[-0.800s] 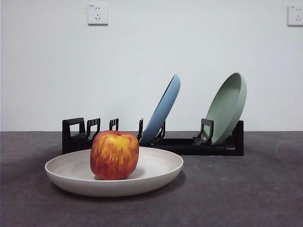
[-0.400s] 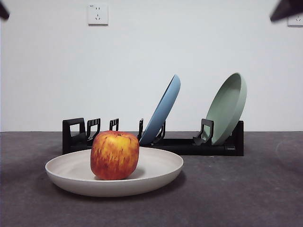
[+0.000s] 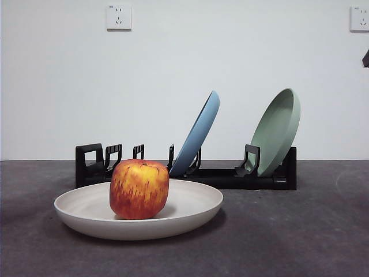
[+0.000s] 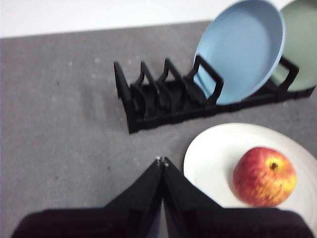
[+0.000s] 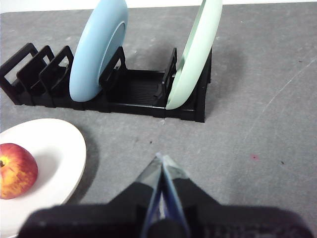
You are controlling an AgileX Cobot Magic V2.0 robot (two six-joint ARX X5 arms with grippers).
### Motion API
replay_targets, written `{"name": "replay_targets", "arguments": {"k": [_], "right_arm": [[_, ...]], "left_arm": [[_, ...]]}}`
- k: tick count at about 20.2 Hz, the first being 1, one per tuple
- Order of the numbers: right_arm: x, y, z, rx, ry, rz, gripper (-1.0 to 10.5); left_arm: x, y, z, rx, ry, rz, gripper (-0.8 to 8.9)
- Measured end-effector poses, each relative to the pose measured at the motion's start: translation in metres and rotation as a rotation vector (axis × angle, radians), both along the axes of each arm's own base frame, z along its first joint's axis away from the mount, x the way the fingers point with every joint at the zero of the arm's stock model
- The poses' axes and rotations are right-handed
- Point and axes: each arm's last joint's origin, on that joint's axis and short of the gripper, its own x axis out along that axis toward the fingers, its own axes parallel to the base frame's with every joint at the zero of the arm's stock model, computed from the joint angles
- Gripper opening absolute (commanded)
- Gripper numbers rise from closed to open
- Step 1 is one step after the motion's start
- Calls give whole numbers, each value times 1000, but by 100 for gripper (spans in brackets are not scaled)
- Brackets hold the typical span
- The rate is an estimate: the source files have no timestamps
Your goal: Take the yellow plate from the plate rack,put the plate on the table,take the apple from the table,put the apple in the plate
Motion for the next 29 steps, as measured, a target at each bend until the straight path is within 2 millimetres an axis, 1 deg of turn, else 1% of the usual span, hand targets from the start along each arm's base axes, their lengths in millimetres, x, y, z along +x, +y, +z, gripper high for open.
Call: {"name": "replay_targets", "arguments": {"k": [7,9,11,14,16,17,18,21,24,27,29], "right_arm": [[0,0,0,2,1,-1,-11],[0,0,0,2,1,-1,-11],[0,0,0,2,1,-1,-11],[0,0,0,2,1,-2,-11],[0,0,0,2,1,-1,-10],[0,0,0,2,1,-1,-11],[0,0,0,2,1,-1,-11],[0,0,0,2,1,-2,-11],[0,0,0,2,1,-2,-11],[0,0,0,2,1,-1,-11],[0,0,0,2,1,-2,-11]], "left_arm": [[-1,0,-2,12,23,0,-3],[-4,4,0,-1,3,13,-3],[-8,13,4,-36,-37,37,-3],[-15,32,15,-81,-158,186,-3],[-19,42,18,-84,-216,273,-3],[-21,47,16,-77,-256,303,-3],[-22,50,10,-61,-269,320,-3],[-18,53,-23,-4,-256,335,-3],[-14,55,-50,11,-292,344,-3],[-10,55,-77,20,-246,344,-3],[-9,55,-86,23,-222,343,-3]]}}
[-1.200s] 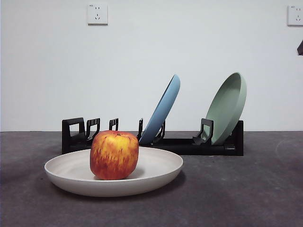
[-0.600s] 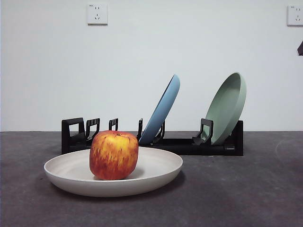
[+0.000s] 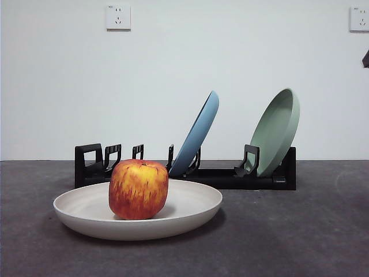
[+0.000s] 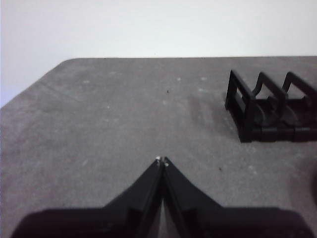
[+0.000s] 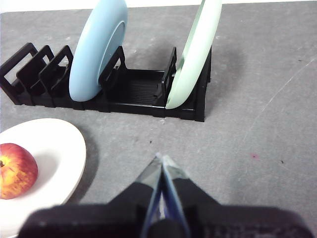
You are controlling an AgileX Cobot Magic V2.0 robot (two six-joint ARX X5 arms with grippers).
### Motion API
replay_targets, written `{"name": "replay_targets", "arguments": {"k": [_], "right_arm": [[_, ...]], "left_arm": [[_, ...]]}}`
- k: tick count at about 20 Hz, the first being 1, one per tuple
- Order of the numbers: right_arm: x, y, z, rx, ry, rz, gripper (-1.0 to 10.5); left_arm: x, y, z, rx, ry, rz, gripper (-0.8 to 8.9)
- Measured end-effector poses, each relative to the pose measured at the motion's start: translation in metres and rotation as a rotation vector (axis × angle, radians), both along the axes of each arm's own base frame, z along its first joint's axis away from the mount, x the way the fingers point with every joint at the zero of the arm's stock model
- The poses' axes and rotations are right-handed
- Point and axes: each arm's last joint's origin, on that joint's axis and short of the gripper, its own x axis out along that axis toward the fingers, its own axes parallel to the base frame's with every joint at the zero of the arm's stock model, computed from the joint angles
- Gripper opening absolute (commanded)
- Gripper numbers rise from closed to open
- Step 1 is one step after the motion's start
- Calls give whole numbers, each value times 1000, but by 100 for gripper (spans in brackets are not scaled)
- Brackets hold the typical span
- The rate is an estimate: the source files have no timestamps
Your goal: Take the yellow plate from the plate rack,put the plate on the table,take the apple from the table,put the apple in the plate
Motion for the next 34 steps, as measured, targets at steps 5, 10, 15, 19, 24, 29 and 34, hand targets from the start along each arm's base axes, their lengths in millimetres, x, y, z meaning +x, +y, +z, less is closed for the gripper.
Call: {"name": "replay_targets", "arguments": {"k": [5,10,15,19,24,29,34], "right_arm": [[0,0,0,0,0,0,-11],[0,0,0,-1,0,1,-11],[0,0,0,0,0,0,-11],[0,0,0,0,0,0,-11],[0,-1,0,-12,-7,-20,-11],[-13,-19,4,-78,-64,-179,1],[-36,-46,1,16,-269,-279,1]], "left_arm": [[-2,0,-5,-1,26,-3,-3],[-2,0,-5,-1,26,-3,-3],[-2,0,-5,-1,26,-3,-3],[-2,0,-5,-1,26,-3,-3],[-2,0,-5,-1,26,-3,-3],[-2,0,-5,-1,26,-3,-3],[-2,0,-5,-1,26,-3,-3]]}}
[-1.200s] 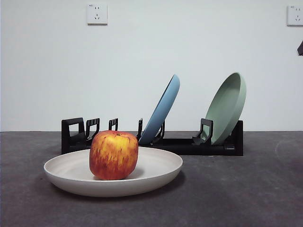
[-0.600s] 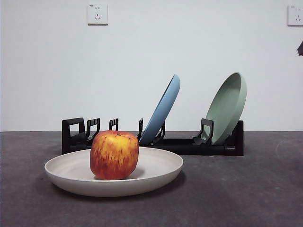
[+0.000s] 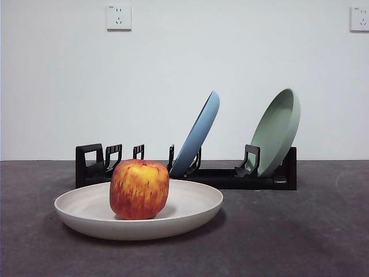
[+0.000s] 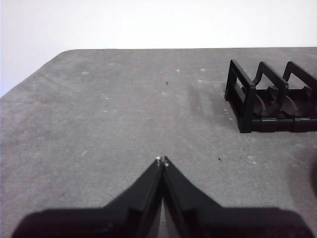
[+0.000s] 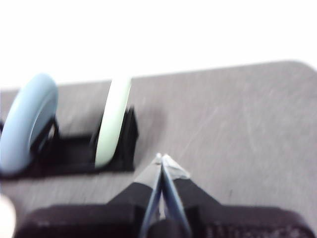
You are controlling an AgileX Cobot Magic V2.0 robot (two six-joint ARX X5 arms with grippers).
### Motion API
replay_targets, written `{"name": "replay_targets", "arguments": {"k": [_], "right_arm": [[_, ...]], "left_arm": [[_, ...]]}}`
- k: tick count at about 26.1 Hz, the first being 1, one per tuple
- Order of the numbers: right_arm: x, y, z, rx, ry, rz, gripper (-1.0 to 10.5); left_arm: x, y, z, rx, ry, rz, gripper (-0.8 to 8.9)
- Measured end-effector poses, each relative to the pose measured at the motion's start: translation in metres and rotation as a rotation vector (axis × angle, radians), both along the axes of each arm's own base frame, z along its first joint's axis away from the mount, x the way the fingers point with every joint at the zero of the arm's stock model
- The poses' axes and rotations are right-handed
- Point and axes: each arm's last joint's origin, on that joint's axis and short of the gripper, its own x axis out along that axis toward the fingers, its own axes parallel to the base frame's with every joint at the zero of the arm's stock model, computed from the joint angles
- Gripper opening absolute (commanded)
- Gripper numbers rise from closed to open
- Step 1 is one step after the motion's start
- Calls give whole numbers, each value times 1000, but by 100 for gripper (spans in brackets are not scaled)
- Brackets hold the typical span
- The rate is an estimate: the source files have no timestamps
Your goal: Take the yellow plate from the plate rack,put the plate on the table,take the apple from the table,put the apple in the plate
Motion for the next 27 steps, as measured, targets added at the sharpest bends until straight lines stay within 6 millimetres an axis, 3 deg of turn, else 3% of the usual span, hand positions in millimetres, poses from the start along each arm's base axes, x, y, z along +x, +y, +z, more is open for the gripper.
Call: {"name": "replay_targets", "arguments": {"k": [6,14,20,27], "right_arm": [[5,-7,-42,10,-137,-21,1],[15,-6,-88,6,-30,-16,1],[16,-5,-101,17,16,-2,1],[16,-3,-101,49,22,30,1]], "left_arm": [[0,0,0,0,0,0,-3],[0,0,0,0,0,0,-3],[0,0,0,0,0,0,-3],[0,0,0,0,0,0,-3]]}}
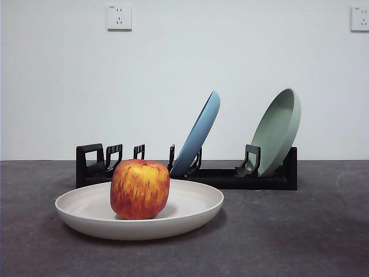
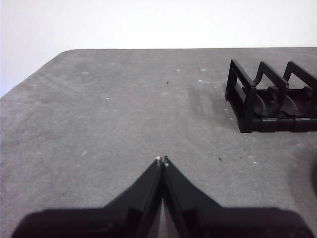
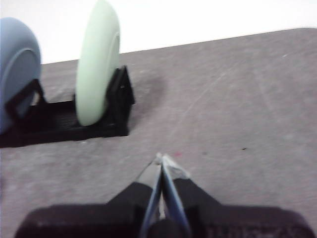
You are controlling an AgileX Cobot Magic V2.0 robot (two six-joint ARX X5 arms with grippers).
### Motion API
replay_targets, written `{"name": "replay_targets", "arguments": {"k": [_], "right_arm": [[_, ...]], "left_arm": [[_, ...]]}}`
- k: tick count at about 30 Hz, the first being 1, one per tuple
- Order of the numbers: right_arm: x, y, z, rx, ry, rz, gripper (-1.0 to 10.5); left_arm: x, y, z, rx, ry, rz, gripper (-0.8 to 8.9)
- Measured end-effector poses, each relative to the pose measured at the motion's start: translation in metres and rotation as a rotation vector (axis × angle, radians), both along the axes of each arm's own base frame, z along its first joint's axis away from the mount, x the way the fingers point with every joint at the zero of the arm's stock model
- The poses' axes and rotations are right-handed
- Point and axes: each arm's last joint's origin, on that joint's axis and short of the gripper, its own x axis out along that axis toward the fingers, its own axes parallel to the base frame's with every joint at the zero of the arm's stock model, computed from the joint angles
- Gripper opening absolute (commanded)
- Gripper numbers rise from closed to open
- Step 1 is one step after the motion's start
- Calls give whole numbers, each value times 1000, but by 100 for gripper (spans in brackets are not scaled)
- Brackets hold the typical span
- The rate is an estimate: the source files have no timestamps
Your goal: Take the yellow plate from the plate rack,put the plate on the table,take the apple from the table,put the apple in the plate
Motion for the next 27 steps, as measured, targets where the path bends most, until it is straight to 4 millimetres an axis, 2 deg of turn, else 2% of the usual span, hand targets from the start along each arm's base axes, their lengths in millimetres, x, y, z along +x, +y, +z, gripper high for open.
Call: {"name": "replay_targets", "arguments": {"k": [7,27], "right_arm": [[0,1,0,61,6,11,1],[0,1,0,67,6,10,1]], "left_arm": [[0,0,0,0,0,0,-3],[0,0,0,0,0,0,-3]]}}
